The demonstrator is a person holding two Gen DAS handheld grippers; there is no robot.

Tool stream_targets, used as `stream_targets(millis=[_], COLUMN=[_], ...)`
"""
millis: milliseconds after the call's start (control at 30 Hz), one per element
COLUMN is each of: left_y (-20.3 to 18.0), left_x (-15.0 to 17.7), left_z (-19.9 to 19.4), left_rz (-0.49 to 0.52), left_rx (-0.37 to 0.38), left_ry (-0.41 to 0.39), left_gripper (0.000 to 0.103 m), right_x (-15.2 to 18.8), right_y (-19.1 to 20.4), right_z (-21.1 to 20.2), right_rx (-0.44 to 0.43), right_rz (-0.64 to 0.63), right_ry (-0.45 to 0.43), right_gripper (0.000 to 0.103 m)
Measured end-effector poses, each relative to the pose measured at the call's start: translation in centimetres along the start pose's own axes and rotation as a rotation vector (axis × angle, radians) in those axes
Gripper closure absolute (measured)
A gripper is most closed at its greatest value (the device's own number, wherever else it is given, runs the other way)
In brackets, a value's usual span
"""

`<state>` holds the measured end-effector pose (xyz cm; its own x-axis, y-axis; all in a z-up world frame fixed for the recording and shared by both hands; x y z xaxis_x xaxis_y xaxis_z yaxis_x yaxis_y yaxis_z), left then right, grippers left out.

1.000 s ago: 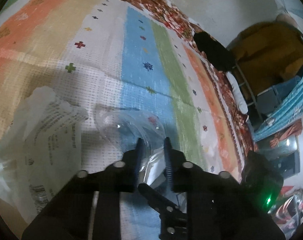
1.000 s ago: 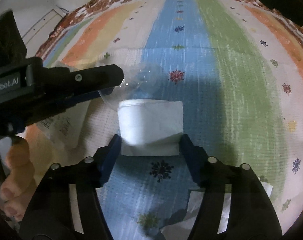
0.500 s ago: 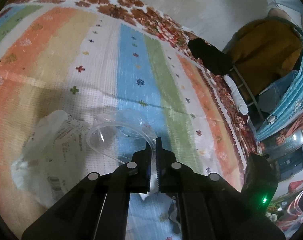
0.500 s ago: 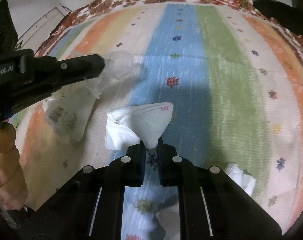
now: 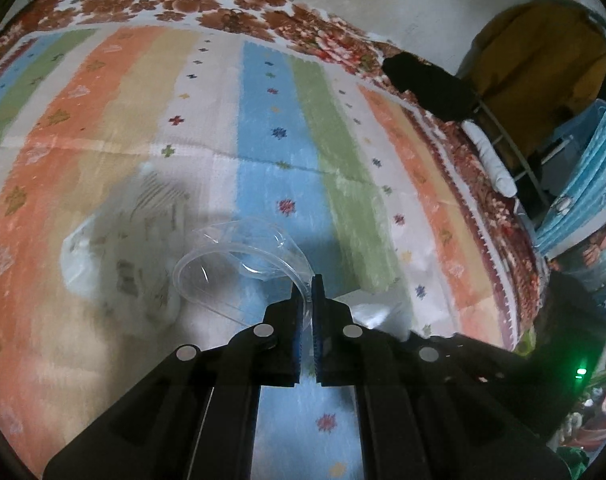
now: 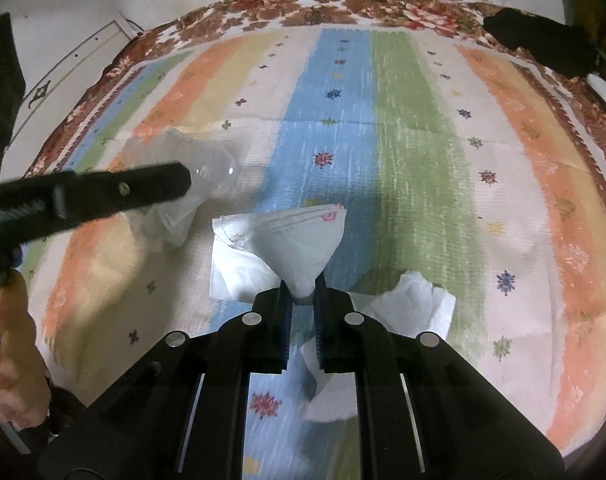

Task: Collect trash

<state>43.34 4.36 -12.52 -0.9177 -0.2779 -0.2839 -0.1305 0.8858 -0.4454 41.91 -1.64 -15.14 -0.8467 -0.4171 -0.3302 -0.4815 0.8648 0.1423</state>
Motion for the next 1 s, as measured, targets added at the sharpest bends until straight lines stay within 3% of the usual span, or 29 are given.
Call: stream_targets(millis=[367,567,1000], left_y=[-0.3,-1.9,-3.9], left_x=[2.7,3.6,5.7], left_z=[-3.0,-5.3,-9.6], left_rz=[-0.055,-0.027,0.022], left_rx=[0.032,0.052,0.022], left_ry=[0.008,-0.026,-0.087], left_gripper=[0.100,0.100,0.100], right_x=[2.0,2.9,5.1], right_y=[1.5,2.6,1.7], right_z=[-3.6,-6.2,-9.4], right_rx=[-0.010,-0.034,-0.010], right_rz=[-0.010,-0.019,0.020], right_ry=[-0.029,-0.067,-0.105], right_gripper=[0.095,0.095,0.095])
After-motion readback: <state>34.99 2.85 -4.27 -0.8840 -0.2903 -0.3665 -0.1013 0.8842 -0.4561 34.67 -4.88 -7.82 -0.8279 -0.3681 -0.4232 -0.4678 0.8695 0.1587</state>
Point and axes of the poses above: each gripper's, at about its wrist camera, not at the fingertips, and z roughly the way its jaws point, y to its left, x to its underside, the point moved 10 cm from there along z, roughly the way its jaws point, and after that the axes turned 13 degrees about y, right-handed, at the moved point
